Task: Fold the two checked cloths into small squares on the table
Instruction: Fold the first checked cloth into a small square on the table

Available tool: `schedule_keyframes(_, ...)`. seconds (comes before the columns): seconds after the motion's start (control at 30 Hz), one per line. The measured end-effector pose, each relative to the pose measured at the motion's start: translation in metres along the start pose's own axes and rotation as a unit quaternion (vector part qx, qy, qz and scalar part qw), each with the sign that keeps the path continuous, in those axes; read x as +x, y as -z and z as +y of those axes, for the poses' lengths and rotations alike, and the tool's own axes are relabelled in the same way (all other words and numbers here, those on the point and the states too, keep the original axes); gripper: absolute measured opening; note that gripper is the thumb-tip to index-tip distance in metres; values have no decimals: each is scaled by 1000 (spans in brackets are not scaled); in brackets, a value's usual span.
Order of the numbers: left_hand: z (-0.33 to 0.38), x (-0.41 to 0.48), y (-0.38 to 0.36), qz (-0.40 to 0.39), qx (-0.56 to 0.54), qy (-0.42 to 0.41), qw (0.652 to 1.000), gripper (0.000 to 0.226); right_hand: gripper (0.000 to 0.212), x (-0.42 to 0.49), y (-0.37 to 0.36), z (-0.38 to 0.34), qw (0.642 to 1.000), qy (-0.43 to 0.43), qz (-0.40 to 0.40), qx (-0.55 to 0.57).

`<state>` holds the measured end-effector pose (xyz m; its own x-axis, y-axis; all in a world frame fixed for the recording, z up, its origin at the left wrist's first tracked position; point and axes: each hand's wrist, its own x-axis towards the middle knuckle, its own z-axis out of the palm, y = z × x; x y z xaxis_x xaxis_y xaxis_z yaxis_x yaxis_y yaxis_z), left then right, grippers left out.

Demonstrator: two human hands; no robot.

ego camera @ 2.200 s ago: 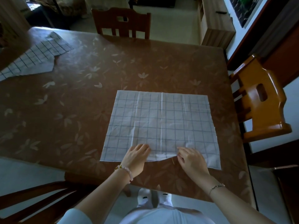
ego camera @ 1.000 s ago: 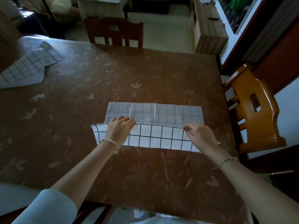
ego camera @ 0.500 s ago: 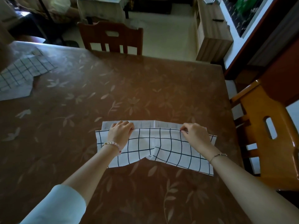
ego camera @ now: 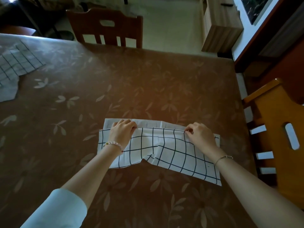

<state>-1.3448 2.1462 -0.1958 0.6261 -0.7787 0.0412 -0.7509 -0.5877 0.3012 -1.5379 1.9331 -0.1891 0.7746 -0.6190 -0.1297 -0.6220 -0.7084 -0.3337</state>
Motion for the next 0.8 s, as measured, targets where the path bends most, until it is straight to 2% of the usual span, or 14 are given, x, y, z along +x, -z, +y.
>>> schedule_keyframes(0.23,3,-38,24,74,19,-79,994,4,12,-44,12,-3,998,36,30,33)
schedule_keyframes(0.4,14,-106,53,98,24,-135,986,13,10,-107,24,-11,996,74,11,44)
schedule_keyframes(0.5,15,-160,58,73,29,-175,981,24,7,-149,25,-16,994,103,-22,40)
schedule_keyframes(0.6,12,-208,57,41,40,-200,978,23,4,-186,22,-20,991,119,-45,32)
schedule_keyframes(0.8,16,-263,43,-100,-13,-204,974,24,3,-236,8,-23,987,155,-41,17)
